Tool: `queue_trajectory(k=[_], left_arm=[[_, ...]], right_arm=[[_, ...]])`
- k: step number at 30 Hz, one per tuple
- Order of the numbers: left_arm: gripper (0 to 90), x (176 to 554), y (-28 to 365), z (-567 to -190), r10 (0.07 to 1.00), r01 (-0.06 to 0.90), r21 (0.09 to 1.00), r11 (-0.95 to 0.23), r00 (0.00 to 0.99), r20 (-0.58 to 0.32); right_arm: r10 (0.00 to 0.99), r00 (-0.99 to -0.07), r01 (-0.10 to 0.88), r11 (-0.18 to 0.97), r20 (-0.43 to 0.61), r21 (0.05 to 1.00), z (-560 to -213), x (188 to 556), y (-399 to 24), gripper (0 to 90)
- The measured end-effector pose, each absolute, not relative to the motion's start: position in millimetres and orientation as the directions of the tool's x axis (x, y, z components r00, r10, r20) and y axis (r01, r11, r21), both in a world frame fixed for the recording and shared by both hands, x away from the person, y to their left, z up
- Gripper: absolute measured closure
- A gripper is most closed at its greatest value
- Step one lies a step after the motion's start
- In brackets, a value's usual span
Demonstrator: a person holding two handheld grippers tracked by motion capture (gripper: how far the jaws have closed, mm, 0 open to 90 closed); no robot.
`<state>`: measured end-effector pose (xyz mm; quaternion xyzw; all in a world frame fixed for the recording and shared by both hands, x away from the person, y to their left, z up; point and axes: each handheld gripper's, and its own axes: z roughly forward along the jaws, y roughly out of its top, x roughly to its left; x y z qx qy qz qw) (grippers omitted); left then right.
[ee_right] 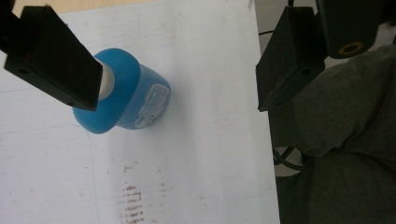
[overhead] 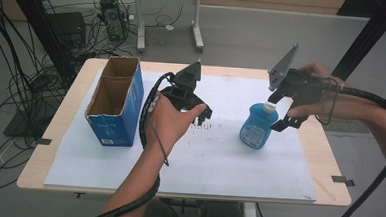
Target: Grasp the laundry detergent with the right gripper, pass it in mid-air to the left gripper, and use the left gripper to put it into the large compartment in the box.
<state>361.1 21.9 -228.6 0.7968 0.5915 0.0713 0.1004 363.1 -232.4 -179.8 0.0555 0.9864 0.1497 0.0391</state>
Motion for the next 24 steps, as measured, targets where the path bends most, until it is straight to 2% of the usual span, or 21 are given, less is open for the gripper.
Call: queue_trajectory(k=[24], left_arm=[[6.0, 359, 22, -227, 0.957, 0.925, 0.261, -0.277, 0.289, -0.009]], right_arm=[[0.155, -0.985, 0.127, 0.947, -0.074, 0.295, -178, 356, -250, 14.9]])
